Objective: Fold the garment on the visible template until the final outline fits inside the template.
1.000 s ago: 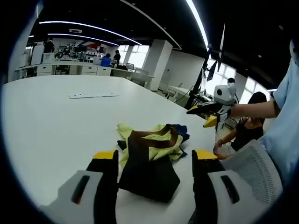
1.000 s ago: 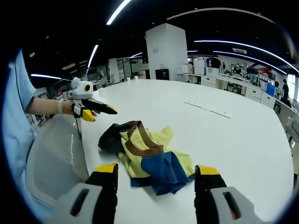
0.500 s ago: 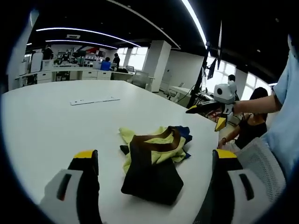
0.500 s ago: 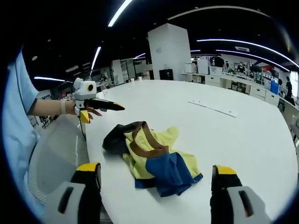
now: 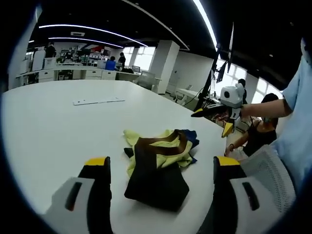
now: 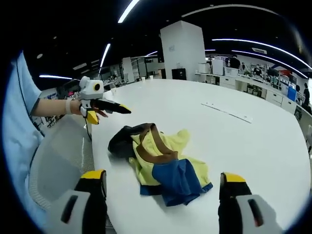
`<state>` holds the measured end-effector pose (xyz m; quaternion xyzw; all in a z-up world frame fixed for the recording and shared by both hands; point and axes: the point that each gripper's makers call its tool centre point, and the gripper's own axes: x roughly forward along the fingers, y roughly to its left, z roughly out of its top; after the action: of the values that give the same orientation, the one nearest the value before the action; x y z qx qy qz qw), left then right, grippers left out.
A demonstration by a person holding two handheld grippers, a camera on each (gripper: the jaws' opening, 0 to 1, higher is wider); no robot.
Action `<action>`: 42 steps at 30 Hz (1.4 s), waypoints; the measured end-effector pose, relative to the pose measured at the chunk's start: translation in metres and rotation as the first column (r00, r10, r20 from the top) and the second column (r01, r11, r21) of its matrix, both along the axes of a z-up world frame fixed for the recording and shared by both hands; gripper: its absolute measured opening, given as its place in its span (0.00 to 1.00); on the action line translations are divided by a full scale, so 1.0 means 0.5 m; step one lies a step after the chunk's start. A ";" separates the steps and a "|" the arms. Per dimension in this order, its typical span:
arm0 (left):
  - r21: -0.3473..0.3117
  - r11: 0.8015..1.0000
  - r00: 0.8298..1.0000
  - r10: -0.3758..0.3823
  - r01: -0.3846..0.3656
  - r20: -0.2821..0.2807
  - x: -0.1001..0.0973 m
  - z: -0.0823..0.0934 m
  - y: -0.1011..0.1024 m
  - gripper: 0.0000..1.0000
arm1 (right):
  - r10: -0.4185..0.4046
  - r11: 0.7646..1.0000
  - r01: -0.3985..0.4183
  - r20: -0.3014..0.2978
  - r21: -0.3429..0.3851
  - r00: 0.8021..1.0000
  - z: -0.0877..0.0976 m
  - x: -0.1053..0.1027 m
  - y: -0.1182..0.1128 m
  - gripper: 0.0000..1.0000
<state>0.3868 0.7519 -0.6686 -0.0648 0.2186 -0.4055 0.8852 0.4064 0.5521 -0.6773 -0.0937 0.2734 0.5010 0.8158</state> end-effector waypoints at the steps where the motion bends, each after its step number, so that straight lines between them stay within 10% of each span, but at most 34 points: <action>1: 0.001 1.000 1.000 -0.002 0.002 0.003 0.000 -0.001 -0.001 0.80 | -0.001 1.000 0.001 0.001 0.000 1.000 -0.001 0.000 0.002 0.95; 16: 0.024 1.000 1.000 0.002 -0.002 -0.031 0.012 -0.035 -0.002 0.64 | 0.026 0.999 -0.026 0.000 -0.044 1.000 -0.019 -0.004 -0.008 0.77; 42: -0.045 0.998 0.964 0.024 -0.038 -0.264 0.029 -0.099 0.021 0.27 | 0.122 0.978 -0.116 0.021 -0.170 0.992 -0.055 0.009 -0.018 0.25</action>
<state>0.4013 0.7625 -0.7181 -0.1435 0.3230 -0.3848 0.8526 0.4108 0.5430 -0.7048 -0.1866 0.2959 0.5223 0.7777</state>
